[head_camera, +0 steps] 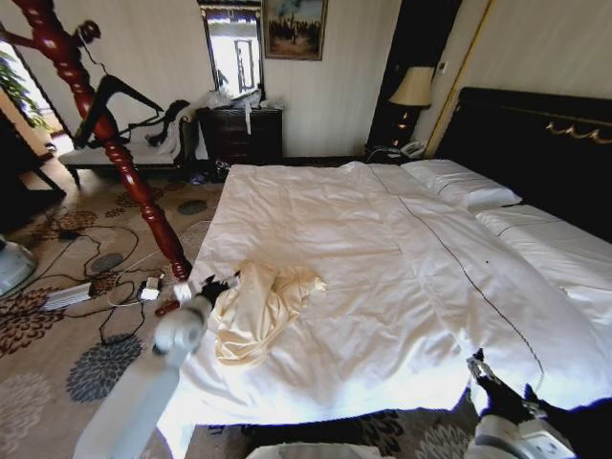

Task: Pick up the clothes from the bed and hang them on the clothes hanger.

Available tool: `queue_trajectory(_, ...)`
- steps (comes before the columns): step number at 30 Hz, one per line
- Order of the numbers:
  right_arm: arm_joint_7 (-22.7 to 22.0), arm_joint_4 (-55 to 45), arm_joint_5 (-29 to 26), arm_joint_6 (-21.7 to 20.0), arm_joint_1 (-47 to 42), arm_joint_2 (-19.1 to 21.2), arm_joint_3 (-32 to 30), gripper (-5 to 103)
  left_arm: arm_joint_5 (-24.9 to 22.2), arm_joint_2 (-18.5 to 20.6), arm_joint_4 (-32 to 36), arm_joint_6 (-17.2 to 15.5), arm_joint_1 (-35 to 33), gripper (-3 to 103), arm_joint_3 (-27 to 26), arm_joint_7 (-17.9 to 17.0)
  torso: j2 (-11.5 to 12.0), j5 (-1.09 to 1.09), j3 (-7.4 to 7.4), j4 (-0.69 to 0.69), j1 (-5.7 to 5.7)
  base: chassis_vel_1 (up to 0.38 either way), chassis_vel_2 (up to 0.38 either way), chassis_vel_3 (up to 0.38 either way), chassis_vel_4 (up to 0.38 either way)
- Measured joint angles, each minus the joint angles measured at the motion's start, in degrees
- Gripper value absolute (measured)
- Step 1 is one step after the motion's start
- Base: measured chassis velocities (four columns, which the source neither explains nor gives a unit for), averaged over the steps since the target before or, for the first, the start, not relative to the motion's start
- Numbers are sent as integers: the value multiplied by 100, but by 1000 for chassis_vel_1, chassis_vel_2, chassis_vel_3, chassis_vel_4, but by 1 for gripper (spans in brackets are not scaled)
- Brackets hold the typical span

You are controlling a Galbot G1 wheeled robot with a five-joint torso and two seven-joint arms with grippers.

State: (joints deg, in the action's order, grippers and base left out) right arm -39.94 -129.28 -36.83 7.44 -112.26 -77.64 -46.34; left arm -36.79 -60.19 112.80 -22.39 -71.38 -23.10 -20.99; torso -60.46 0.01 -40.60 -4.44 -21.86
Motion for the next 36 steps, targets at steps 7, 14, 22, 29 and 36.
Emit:
queue_trajectory(7, -10, 67, 39, -12, 31, -40, 84, 100, 617, -102, -185, -20, 56, 100, 250, -35, 0, 0, -1, -3, -1, 0, 0, 0, 0)
queue_trajectory(14, -29, 104, 49, -23, 44, -70, 79, 100, 281, -257, -741, -592, 726, 100, 530, -224, 0, -2, -1, -4, -2, 0, 0, 0, 0)
queue_trajectory(22, -36, 121, 114, -25, 48, -133, 117, 100, 222, -302, -860, -668, 1119, 100, 754, -61, 1, 0, -2, -2, -2, 0, 0, 0, 0)
queue_trajectory(29, -42, 122, 147, -25, 47, -161, 137, 100, 238, -318, -861, -791, 1222, 100, 855, -19, 1, -1, -2, -1, -2, 0, 0, 0, 0)
queue_trajectory(36, -43, 120, 219, -25, 39, -207, 181, 100, 13, -448, -1256, -898, 1595, 99, 1074, 51, 1, -1, -2, -3, -2, 0, 0, 0, 0)
